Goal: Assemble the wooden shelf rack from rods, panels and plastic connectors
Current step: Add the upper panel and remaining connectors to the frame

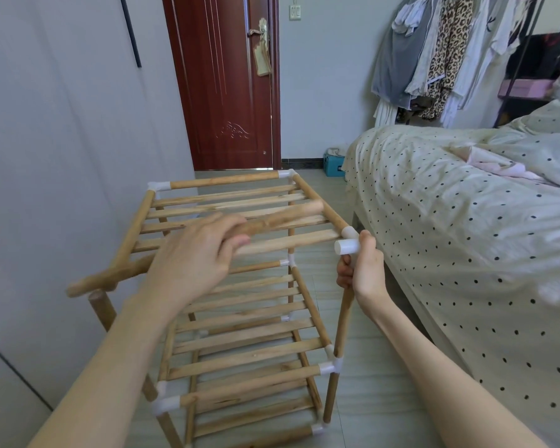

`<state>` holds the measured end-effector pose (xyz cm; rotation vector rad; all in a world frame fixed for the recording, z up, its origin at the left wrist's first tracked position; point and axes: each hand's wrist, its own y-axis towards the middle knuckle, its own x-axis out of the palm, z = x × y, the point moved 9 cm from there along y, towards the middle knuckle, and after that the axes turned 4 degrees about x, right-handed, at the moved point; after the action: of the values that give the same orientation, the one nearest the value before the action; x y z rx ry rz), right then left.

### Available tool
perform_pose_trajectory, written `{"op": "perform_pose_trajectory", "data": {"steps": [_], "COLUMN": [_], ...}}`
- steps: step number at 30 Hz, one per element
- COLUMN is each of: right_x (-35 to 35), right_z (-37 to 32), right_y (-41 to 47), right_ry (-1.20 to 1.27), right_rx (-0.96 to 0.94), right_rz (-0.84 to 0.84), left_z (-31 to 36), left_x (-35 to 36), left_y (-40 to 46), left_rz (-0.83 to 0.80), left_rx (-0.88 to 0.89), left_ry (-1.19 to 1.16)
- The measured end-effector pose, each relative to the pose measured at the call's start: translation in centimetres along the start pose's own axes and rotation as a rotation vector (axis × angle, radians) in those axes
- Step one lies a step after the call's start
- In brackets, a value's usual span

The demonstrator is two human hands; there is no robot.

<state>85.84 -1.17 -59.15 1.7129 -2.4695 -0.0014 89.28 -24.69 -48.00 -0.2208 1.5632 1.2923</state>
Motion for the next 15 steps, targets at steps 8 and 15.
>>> {"op": "perform_pose_trajectory", "data": {"steps": [8,15], "right_x": [0.2,0.2], "right_z": [0.1,-0.2], "right_y": [-0.1,-0.6], "right_ry": [0.009,-0.003], "right_rx": [-0.022,-0.016], "right_rz": [-0.011,-0.031], "left_z": [-2.9,-4.8], "left_x": [-5.2,4.2], "left_y": [-0.6,-1.9], "left_rz": [0.714,0.832], "left_rx": [-0.305,-0.902], "left_ry": [-0.997,-1.964]}}
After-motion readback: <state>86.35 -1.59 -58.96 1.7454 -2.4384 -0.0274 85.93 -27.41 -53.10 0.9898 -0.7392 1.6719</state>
